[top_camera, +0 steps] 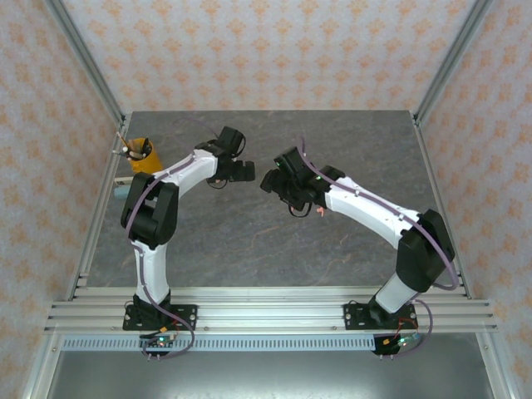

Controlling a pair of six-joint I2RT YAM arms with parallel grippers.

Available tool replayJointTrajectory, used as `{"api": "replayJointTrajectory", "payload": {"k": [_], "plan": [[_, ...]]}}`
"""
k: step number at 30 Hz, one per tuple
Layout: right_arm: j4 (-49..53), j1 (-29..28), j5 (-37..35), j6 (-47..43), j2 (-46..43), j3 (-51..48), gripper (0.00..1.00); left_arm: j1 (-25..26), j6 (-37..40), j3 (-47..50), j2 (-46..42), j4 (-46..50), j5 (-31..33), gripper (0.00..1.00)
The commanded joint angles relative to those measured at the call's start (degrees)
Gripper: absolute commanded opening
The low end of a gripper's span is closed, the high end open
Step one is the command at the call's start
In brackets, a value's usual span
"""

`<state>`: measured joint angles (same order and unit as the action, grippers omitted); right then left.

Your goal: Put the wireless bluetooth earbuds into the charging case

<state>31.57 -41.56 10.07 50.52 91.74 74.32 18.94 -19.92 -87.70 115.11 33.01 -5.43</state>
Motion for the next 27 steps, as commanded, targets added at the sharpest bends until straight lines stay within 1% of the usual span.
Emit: {"api": "replayJointTrajectory", "payload": {"k": [1, 5, 8, 14, 18, 27], "plan": [[-0.37, 0.32, -1.99, 0.54, -1.57, -0.94, 0.79, -1.79, 5.73, -5.24, -0.62, 5.8, 5.16, 1.0], [-0.71, 0.26, -2.01, 0.54, -1.56, -1.35, 0.79, -4.55, 9.5, -11.48, 3.98, 12.41, 4.59, 1.0], [-0.65, 0.28, -2.02, 0.45, -1.57, -1.4, 0.79, -5.95, 11.57, -14.96, 7.0, 15.31, 4.22, 0.99], [-0.11, 0.33, -2.34, 0.11, -1.69, -0.89, 0.79, -6.43, 14.09, -21.38, 12.85, 20.6, 2.39, 0.9], [0.4, 0.28, -2.75, -0.24, -1.8, -0.5, 0.79, -6.54, 14.74, -22.98, 14.72, 21.86, 2.12, 0.87], [0.66, 0.22, -3.21, -0.43, -1.72, -0.41, 0.79, -7.33, 14.82, -22.6, 15.83, 21.99, 1.87, 0.84]]}}
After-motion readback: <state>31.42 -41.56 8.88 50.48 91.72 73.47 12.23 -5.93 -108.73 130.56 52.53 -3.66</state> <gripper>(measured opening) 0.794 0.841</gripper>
